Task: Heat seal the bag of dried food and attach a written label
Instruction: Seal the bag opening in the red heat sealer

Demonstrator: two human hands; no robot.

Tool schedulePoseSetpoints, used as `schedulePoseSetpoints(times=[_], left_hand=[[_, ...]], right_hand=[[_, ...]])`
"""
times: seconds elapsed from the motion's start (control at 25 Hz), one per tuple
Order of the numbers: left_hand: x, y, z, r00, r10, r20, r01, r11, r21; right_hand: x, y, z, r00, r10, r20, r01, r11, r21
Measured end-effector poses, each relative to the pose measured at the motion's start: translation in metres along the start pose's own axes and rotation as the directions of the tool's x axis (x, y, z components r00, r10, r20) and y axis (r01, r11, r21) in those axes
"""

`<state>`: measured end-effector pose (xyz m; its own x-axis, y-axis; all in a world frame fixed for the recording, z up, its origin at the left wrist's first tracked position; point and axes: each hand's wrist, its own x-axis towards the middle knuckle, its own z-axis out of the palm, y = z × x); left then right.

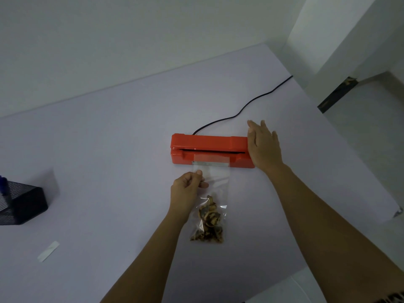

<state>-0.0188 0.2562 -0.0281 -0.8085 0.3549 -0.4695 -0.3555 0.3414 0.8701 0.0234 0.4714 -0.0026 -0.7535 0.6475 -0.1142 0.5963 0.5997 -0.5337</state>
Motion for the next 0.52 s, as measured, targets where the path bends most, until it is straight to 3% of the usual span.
schedulePoseSetpoints(times=[0.52], left_hand=[[0.0010, -0.0015, -0.0001, 1.000, 0.002, 0.003, -0.002, 1.000, -0.007]], right_hand=[[0.0023, 0.0052, 0.0045, 1.000, -0.016, -0.026, 0.016, 1.000, -0.003]])
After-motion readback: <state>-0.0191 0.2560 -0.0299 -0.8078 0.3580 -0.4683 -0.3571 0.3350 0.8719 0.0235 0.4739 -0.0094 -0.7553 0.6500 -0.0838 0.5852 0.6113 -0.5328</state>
